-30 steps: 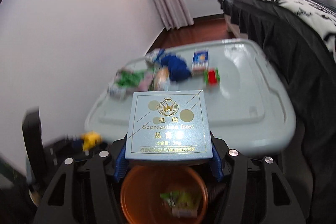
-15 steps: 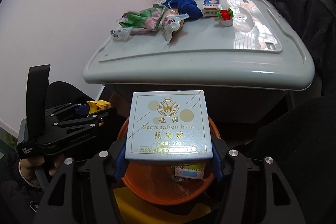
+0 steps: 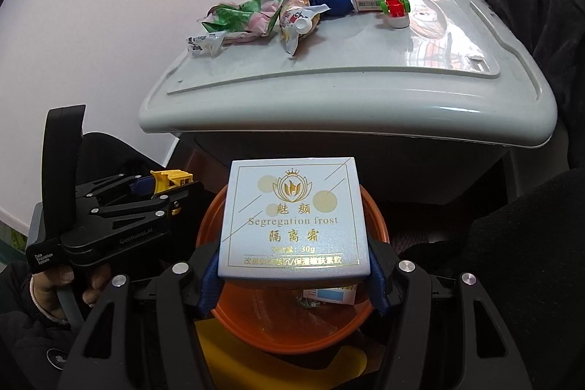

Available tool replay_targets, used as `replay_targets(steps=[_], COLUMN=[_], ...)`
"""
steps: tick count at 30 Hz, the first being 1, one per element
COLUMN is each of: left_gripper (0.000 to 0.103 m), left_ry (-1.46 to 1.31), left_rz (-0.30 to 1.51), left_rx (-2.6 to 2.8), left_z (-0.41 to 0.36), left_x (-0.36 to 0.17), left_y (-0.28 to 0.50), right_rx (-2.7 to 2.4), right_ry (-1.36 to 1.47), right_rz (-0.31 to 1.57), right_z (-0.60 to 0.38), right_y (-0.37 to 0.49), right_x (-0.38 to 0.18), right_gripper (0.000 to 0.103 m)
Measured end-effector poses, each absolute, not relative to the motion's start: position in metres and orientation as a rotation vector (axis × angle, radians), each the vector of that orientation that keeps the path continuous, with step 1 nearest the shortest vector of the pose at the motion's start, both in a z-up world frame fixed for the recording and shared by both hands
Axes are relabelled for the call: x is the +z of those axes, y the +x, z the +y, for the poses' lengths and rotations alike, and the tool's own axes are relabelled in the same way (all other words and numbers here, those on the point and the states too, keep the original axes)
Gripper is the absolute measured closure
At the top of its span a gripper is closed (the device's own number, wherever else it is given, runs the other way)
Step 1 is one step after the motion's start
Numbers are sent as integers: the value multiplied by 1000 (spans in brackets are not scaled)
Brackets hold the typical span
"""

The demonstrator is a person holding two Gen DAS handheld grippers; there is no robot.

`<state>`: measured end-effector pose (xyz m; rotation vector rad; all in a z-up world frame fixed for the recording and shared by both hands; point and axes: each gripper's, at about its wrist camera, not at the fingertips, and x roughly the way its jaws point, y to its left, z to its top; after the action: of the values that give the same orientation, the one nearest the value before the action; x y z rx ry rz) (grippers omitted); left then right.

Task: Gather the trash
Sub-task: 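Carry both items over the orange bucket and open both tools to drop them, then grasp the red toy car with the right tool while the left tool grasps the drink pouch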

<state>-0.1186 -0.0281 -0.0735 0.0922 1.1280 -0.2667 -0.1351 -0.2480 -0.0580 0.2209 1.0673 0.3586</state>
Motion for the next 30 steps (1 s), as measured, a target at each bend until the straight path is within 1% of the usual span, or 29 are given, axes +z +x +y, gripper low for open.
replay_targets(steps=[6,7,8,9,10,12,16,20,26,30], left_gripper=[59,50,38,20,18,17,17,17,15,15], left_ry=[90,94,106,110,108,99,80,96,137,85], left_rz=[1135,1138,1152,1150,1139,1126,1102,1049,924,878], left_rx=[-272,-270,-262,-252,-249,-256,-263,-276,-265,-253], left_z=[-29,-29,-30,-30,-30,-28,-26,-28,-36,-30], left_x=[-76,-77,-80,-81,-79,-75,-67,-51,-32,-28], left_y=[-118,-117,-116,-116,-117,-117,-116,-109,-75,-51], right_rx=[363,357,341,325,320,306,268,221,152,105], right_ry=[218,213,206,206,218,237,282,266,229,169], right_rz=[1069,1070,1069,1063,1046,1011,947,902,848,837], right_z=[-247,-247,-248,-250,-253,-260,-277,-289,-300,-303], right_y=[-134,-134,-134,-134,-135,-137,-131,-105,-33,29], right_x=[-58,-59,-59,-58,-56,-51,-36,-22,-13,-18], right_gripper=[40,39,36,31,31,30,25,25,25,25])
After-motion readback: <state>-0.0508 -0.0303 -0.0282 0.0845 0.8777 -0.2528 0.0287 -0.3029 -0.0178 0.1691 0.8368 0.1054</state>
